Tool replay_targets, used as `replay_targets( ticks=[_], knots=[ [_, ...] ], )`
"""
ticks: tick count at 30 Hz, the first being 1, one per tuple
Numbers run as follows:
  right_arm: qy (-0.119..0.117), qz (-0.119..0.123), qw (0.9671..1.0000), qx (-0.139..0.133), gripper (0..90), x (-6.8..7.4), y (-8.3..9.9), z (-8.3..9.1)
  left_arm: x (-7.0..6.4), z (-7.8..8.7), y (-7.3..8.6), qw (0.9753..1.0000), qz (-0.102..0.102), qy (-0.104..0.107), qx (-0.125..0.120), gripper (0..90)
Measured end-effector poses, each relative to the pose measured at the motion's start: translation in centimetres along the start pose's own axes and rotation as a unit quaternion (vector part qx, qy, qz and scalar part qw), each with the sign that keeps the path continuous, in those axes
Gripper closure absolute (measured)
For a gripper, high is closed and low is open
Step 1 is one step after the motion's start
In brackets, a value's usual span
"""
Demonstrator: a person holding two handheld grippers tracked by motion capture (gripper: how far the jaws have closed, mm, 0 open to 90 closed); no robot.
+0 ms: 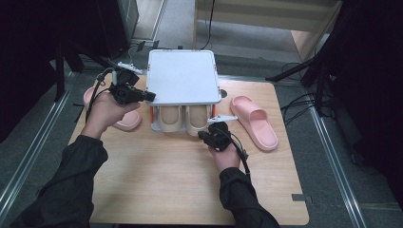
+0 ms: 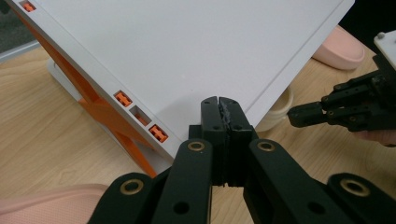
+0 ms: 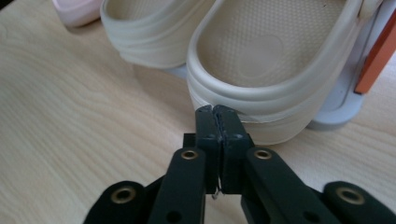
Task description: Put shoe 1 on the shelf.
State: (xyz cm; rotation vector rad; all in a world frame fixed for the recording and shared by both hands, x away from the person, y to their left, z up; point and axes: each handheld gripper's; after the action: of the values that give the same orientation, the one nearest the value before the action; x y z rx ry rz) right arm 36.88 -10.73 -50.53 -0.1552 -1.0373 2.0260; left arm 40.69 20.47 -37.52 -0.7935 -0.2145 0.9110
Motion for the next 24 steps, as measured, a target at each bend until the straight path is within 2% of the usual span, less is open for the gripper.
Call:
replay_targets(
  ticks=[2,7,9,13,15,17,20,21,23,24],
  knots=[
    [-0.002,-0.006,1.0,-0.002,88.3,-0.3,-0.3,-0.3,0.0,0.0,0.0,1.0,0.0,-0.001,0.0,89.7],
    [0.017,0.003,0.9999,0.002,89.3,-0.6,-1.2,-1.1,-0.1,0.0,0.0,1.0,0.001,-0.003,0.001,89.7],
    [0.017,-0.003,0.9998,0.002,89.2,-0.7,-1.3,-1.3,0.0,0.0,0.0,1.0,0.003,0.0,0.0,89.6],
    [0.009,-0.009,0.9999,0.004,89.1,-0.5,-1.0,-0.7,0.4,0.2,0.0,0.9999,0.014,0.009,-0.001,83.3],
    [0.004,-0.006,1.0,-0.001,87.8,-0.4,-0.7,-0.1,0.3,0.2,0.0,0.9999,0.011,0.007,0.0,81.7],
    [-0.005,-0.008,1.0,-0.003,86.5,-0.4,-0.5,0.3,0.3,0.2,-0.1,0.9999,0.013,0.01,0.002,75.6],
    [-0.026,-0.008,0.9996,-0.006,78.8,0.0,0.3,1.8,0.2,0.6,-0.3,0.9996,0.027,0.01,0.005,64.7],
    [-0.026,-0.008,0.9996,-0.006,78.8,0.0,0.3,1.8,0.2,0.6,-0.3,0.9996,0.027,0.01,0.005,61.7],
    [-0.041,0.001,0.9992,0.0,74.6,0.5,1.0,3.2,0.2,1.4,-0.3,0.9992,0.032,0.023,-0.005,55.1],
    [-0.045,0.004,0.999,0.001,71.1,0.6,1.1,3.5,0.1,1.7,-0.3,0.9993,0.031,0.022,-0.007,53.0]
  ],
)
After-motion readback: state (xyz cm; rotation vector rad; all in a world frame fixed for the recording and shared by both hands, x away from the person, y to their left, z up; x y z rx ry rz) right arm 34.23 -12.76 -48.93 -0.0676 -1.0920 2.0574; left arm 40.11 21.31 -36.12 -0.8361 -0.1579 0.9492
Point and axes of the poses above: each handheld gripper's, and its own axes: z roughly backward along the jaws, y roughly out of its underside, x roughly to its left, and after that the axes turned 3 degrees about -y, right-handed
